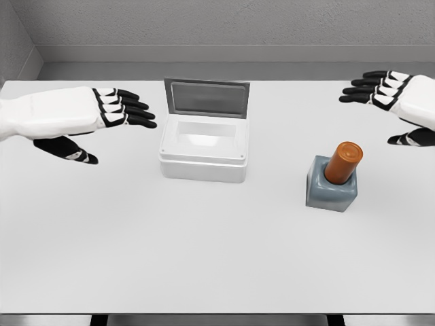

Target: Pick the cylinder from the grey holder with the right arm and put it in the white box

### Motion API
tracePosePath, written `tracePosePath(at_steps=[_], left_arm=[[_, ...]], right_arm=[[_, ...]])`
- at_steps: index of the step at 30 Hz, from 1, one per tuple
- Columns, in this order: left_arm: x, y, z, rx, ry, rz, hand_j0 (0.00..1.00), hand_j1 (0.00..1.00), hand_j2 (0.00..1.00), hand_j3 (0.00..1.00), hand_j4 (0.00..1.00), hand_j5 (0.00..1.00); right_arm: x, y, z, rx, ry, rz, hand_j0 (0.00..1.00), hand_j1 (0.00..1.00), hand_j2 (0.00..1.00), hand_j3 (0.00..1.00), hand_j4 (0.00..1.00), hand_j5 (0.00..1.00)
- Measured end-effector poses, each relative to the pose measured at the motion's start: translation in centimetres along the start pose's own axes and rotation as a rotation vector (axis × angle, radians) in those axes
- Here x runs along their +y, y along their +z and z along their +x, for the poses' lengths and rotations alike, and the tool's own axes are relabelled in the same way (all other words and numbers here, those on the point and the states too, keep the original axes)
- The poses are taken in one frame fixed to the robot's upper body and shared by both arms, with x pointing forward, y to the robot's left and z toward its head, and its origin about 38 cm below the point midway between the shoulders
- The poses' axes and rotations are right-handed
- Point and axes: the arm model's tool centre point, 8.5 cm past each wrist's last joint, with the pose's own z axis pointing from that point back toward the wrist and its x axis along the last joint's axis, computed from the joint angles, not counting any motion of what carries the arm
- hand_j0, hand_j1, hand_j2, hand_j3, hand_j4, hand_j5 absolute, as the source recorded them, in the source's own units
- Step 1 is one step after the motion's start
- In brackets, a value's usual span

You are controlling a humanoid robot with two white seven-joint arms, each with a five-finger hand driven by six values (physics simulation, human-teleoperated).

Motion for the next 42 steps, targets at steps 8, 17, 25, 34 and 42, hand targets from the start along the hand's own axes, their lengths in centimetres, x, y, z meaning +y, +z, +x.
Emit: tracePosePath(at_steps=[8,17,25,34,42], left_arm=[[0.6,1.2,-0.2,0.038,-0.03,-0.025,1.0,1.0,1.0,1.0,1.0,1.0],[0.6,1.9,-0.4,0.07,-0.054,-0.055,1.0,1.0,1.0,1.0,1.0,1.0],[-0.7,1.9,-0.6,0.084,-0.051,-0.087,1.0,1.0,1.0,1.0,1.0,1.0],[0.6,2.2,-0.6,0.094,-0.078,-0.059,1.0,1.0,1.0,1.0,1.0,1.0],[1.3,2.4,-0.6,0.099,-0.093,-0.045,1.0,1.0,1.0,1.0,1.0,1.0]], right_arm=[[-3.6,-0.4,-0.4,0.005,0.116,0.124,1.0,1.0,1.0,1.0,1.0,1.0],[-2.1,-1.1,-0.2,0.005,0.192,0.423,0.99,0.99,0.99,0.99,0.99,0.99],[0.5,-4.9,0.6,-0.047,0.277,0.464,0.99,0.99,0.99,0.99,0.99,0.99],[3.3,-6.5,1.5,-0.091,0.289,0.52,0.99,0.99,0.99,0.99,0.99,0.99],[3.9,-6.8,1.7,-0.104,0.283,0.529,0.85,0.85,0.85,0.85,0.85,0.85]])
